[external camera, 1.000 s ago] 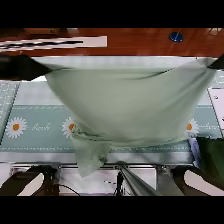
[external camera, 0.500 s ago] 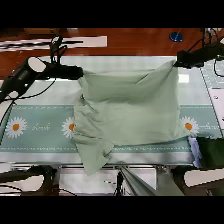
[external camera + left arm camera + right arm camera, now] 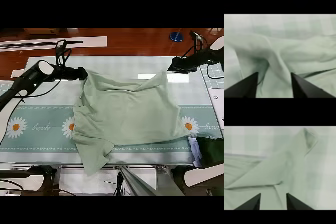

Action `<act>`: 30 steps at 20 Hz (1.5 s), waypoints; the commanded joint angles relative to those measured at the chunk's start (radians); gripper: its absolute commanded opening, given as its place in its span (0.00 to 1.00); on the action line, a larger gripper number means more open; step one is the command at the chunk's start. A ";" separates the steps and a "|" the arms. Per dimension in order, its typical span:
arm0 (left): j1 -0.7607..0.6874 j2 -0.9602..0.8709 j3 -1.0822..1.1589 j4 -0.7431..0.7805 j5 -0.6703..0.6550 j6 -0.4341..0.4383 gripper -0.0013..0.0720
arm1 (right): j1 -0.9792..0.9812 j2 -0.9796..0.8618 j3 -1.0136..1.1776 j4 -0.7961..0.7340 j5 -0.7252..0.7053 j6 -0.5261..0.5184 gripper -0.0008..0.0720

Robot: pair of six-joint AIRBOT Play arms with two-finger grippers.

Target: Fold the shirts.

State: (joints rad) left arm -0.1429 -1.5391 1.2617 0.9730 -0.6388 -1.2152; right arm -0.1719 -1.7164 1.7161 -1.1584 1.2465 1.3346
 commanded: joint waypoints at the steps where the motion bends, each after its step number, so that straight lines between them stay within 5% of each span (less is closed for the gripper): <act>1: 0.104 0.043 0.111 0.025 -0.221 -0.001 0.77 | -0.040 0.075 0.045 -0.047 0.157 -0.074 0.61; 5: 0.332 0.127 0.209 0.025 -0.650 0.000 0.77 | -0.188 0.190 0.038 -0.202 0.285 -0.062 0.61; 8: 0.480 0.182 0.063 -0.006 -0.860 0.055 0.77 | -0.333 0.248 -0.073 -0.137 0.342 -0.053 0.61; 11: 0.600 0.244 -0.251 -0.310 -0.802 0.163 0.77 | -0.444 0.304 -0.251 -0.026 0.353 -0.063 0.66; 18: 0.579 0.241 -0.617 -0.240 -0.817 0.306 0.77 | -0.525 0.383 -0.504 -0.003 0.332 -0.101 0.69; 30: 0.324 0.216 -0.676 -0.113 -0.622 0.161 0.77 | -0.525 0.386 -0.530 -0.002 0.325 -0.102 0.69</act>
State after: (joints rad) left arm 0.2356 -1.3102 0.5903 0.8494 -1.3113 -1.0130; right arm -0.6964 -1.3308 1.1889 -1.1614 1.5707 1.2327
